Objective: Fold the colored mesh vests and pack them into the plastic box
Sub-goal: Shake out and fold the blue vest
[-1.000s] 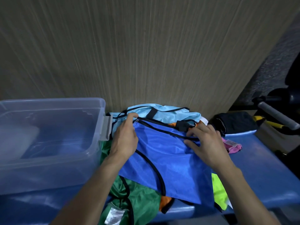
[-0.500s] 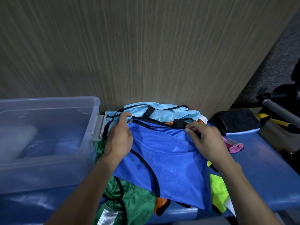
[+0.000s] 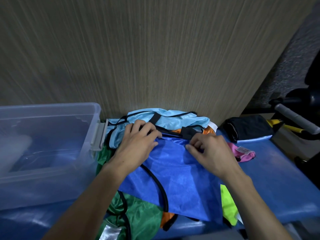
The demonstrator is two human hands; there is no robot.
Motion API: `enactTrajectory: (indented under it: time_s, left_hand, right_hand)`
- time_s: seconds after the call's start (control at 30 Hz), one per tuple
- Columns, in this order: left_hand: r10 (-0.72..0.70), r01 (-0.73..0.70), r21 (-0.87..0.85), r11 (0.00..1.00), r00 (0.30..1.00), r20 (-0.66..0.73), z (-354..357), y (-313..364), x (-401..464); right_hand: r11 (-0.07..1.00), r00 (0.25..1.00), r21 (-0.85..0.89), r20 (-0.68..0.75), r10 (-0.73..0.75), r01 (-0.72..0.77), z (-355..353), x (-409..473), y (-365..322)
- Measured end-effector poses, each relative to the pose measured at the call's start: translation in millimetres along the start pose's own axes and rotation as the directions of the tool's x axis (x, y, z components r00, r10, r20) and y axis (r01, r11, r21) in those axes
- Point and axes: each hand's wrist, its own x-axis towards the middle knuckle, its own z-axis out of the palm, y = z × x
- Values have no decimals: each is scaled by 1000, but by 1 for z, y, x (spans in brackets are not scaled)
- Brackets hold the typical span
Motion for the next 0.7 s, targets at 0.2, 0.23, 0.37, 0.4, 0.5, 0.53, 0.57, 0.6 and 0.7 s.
enactTrajectory:
  time_s: [0.2, 0.23, 0.37, 0.4, 0.5, 0.53, 0.57, 0.6, 0.7]
  left_hand:
    - [-16, 17, -31, 999, 998, 53, 0, 2, 3]
    - [-24, 26, -41, 999, 999, 47, -1, 3, 3]
    - [-55, 58, -56, 997, 998, 38, -4, 1, 1]
    - [-66, 68, -56, 996, 997, 36, -3, 0, 2]
    - [-113, 114, -62, 992, 993, 32, 1, -4, 3]
    - [-123, 125, -61, 990, 992, 32, 3, -7, 3]
    - [-126, 128, -56, 990, 992, 29, 5, -10, 3]
    - [-126, 127, -50, 991, 992, 24, 8, -13, 3]
    - [-133, 134, -28, 991, 991, 11, 11, -19, 2]
  right_hand:
    - [997, 971, -78, 238, 6, 13, -9, 4, -6]
    - [996, 965, -85, 262, 16, 7, -8, 5, -6]
    - [998, 963, -55, 264, 51, -38, -6, 8, -4]
    - [998, 966, -44, 250, 63, -54, -6, 8, -3]
    - [995, 973, -65, 211, 89, -77, -8, 11, -1]
    - [994, 974, -59, 203, 97, -87, -8, 12, 0]
    - [994, 975, -40, 198, 105, -99, -10, 13, 2]
    - [994, 973, -5, 205, 108, -109, -12, 14, 4]
    - [986, 956, 121, 282, 77, -115, -18, 16, 12]
